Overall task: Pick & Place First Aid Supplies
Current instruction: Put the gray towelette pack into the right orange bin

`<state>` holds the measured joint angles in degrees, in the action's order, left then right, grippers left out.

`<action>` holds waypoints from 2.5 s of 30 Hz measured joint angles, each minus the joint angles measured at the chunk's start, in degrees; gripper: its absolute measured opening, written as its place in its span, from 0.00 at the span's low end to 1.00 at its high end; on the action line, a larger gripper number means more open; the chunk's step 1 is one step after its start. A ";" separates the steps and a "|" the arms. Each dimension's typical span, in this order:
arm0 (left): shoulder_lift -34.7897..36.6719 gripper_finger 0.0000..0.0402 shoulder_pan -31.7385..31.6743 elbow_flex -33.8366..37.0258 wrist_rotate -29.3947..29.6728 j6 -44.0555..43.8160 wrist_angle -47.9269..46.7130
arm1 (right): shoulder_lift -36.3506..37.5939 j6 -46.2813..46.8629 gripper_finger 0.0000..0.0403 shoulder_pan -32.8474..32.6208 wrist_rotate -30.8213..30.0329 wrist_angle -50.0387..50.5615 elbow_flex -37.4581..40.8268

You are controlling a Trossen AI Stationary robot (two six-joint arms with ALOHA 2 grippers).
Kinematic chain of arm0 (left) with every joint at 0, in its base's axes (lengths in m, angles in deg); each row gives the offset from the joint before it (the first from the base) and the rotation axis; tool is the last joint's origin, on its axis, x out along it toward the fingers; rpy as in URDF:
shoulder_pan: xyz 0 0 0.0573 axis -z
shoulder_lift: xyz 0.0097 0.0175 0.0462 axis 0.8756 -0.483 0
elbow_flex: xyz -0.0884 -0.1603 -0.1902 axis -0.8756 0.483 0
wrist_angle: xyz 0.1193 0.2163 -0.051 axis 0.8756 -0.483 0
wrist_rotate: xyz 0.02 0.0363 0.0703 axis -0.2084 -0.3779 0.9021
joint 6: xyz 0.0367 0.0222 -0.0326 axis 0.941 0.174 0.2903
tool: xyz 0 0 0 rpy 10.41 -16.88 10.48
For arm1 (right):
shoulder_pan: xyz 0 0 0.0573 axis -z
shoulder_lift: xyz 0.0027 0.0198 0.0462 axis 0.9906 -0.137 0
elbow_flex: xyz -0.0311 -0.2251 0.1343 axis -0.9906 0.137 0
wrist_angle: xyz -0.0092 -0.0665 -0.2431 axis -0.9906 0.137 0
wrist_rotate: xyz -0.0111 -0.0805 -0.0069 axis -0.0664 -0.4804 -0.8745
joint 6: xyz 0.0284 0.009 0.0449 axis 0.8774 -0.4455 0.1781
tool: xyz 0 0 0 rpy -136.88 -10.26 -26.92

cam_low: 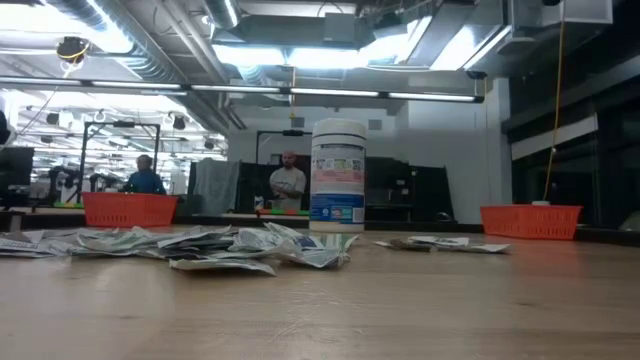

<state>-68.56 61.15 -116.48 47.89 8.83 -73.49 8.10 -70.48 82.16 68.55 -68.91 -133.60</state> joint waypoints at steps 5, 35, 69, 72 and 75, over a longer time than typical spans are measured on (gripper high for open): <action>-0.01 0.01 -0.01 0.02 0.00 0.00 -0.02 | -0.88 0.00 0.13 0.00 -0.02 -4.78 -0.24; -0.01 0.01 -0.02 0.01 -0.01 0.00 -0.01 | -48.27 5.79 0.13 -6.16 -0.09 -0.93 -24.83; 0.00 0.01 0.00 0.02 -0.02 0.00 0.00 | -72.77 17.91 0.13 -20.70 -10.17 25.27 -24.96; 0.00 0.01 0.00 0.00 0.00 0.02 0.00 | -74.25 18.28 0.13 -20.04 -14.02 26.15 -24.96; -0.01 0.01 -0.02 0.01 -0.01 0.01 -0.01 | -75.55 18.34 0.15 -18.94 -15.62 25.74 -24.96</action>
<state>-68.57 61.13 -116.46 47.88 8.84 -73.50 -67.45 -52.14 63.22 52.93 -43.17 -158.56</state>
